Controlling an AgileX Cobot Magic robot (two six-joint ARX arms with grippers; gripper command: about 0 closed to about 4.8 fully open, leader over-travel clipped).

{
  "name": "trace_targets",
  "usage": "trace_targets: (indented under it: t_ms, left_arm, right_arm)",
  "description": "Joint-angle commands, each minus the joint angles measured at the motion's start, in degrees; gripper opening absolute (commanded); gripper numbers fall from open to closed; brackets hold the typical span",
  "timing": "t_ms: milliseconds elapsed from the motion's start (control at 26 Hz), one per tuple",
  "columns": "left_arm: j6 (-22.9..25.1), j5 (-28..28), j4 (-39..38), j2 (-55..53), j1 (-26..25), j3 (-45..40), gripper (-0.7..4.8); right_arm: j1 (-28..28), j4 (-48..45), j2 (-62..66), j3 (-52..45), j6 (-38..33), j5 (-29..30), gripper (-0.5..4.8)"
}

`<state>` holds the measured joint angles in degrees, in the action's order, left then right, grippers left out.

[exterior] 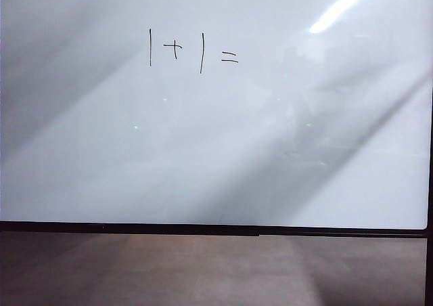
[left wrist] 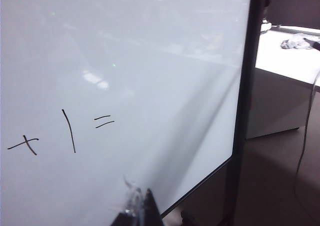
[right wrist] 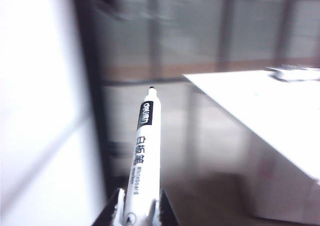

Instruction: Reach to the right to find the marker pen, pick it up, and write the answer to the math problem on the whiteboard.

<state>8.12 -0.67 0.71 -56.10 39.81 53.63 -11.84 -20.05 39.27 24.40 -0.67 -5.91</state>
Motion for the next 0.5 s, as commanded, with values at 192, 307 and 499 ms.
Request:
trace_targets:
  t_ms: [192,307,499]
  left_arm:
    - [0.0,0.3,-7.6,5.7,0.0,-0.1,-0.05]
    - [0.0,1.1,-9.3,5.1,0.0,-0.1,-0.05]
    - [-0.1,0.0,-9.1,2.6,0.1,-0.1,-0.05]
  right_arm:
    - [26.4,17.2,-16.5,0.1,-2.5,-7.1,-0.07]
    - [34.4,16.9,-15.0,0.2,-2.3,-11.2,-0.07]
    - [43.9,14.2,-6.5,3.0,-2.1,-13.5,-0.07]
